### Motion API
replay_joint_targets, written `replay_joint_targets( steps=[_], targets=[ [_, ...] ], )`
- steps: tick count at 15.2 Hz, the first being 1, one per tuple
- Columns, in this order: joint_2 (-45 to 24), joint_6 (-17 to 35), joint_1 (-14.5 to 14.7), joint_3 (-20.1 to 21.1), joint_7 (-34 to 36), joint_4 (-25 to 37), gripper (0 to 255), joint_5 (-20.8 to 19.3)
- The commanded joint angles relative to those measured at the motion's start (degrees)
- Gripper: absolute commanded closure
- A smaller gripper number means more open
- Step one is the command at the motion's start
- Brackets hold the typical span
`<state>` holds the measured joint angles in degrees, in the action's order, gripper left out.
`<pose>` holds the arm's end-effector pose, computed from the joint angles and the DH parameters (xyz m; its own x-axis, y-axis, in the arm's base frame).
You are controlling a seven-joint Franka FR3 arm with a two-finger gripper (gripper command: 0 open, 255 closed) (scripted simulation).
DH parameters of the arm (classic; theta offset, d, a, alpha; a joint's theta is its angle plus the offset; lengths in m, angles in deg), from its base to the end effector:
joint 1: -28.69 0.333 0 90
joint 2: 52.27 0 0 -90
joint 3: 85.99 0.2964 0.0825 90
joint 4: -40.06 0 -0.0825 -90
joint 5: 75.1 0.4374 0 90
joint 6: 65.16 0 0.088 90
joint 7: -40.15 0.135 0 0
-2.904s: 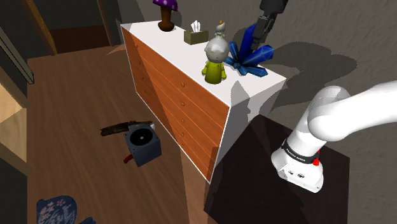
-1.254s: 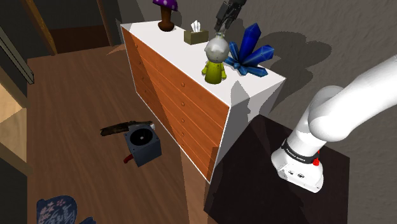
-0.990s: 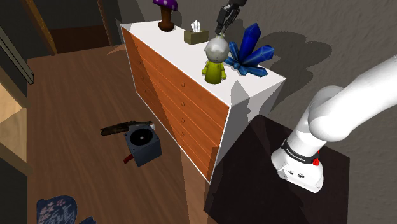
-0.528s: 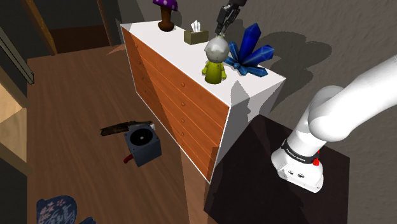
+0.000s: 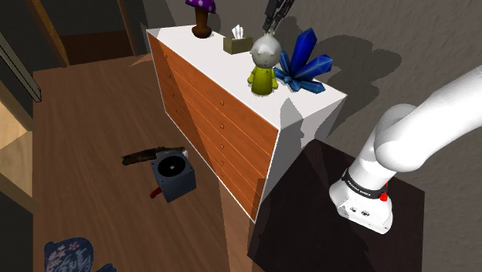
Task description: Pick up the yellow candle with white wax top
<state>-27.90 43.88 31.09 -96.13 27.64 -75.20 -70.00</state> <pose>0.5137 -0.0731 0.6091 0.9428 0.0518 0.3294 0.0866 -0.9920 -0.0918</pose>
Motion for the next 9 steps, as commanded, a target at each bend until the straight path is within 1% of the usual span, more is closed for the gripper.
replay_joint_targets(
  steps=[1, 7, 9],
  targets=[
    [-0.5, -1.6, 0.1, 0.0, 0.2, 2.3, 255, 0.0],
    [-1.9, -6.2, 0.2, -0.1, 0.6, 8.3, 255, 0.1],
    [-2.0, -6.3, 0.2, -0.1, 0.6, 8.4, 255, 0.1]
  ],
)
